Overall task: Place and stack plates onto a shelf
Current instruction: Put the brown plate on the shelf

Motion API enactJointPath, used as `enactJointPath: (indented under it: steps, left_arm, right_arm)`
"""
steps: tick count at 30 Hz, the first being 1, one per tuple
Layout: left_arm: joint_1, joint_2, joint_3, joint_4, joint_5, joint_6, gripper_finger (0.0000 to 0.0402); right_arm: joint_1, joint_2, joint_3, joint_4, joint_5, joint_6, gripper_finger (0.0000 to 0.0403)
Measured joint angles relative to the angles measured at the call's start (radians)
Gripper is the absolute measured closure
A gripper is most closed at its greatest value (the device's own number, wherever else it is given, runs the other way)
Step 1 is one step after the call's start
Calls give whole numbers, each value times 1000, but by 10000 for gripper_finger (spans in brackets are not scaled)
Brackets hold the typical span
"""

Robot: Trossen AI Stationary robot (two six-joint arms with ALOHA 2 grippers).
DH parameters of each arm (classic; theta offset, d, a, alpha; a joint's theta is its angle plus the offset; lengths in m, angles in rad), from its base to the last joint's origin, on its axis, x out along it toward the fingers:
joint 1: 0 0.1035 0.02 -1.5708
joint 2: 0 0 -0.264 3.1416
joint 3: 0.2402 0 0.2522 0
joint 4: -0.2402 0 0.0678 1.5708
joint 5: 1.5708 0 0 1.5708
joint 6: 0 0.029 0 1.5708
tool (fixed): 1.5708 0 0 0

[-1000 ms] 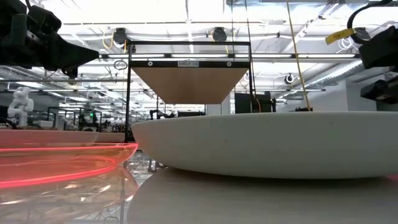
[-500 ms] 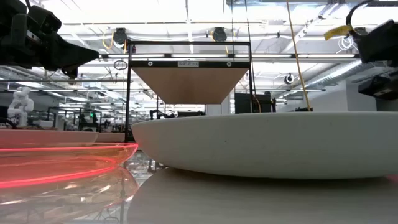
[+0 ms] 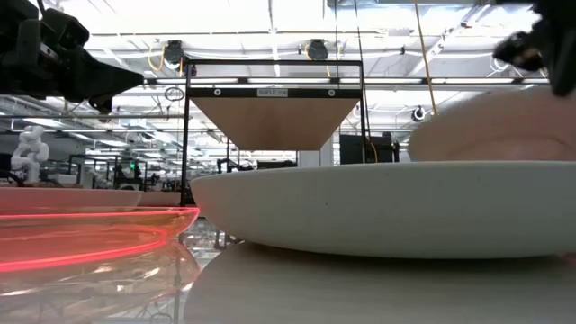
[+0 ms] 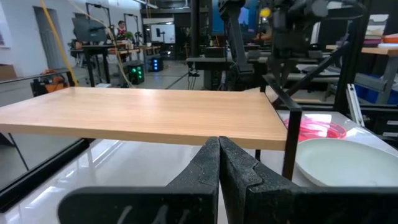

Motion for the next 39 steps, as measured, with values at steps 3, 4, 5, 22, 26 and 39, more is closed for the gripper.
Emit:
enactJointPath:
  steps: [3,4,5,22,26,39]
  left_arm:
    - [0,1,21,-23,-24,-2,398]
    - [0,5,36,-27,-29,-2,398]
    - [0,11,54,-27,-29,-4,398]
    - [-1,370,358,-146,79,2,398]
    - [-1,447,414,-153,80,21,398]
    - [-2,591,489,-25,81,108,398]
  right_arm:
    - [0,21,64,-55,33,-40,403]
    - [0,31,86,-78,39,-54,403]
    - [0,43,109,-104,53,-63,403]
    - [-148,221,525,-290,165,-388,403]
    - [-216,252,606,-290,165,-527,403]
    - [-501,349,813,-241,100,-988,403]
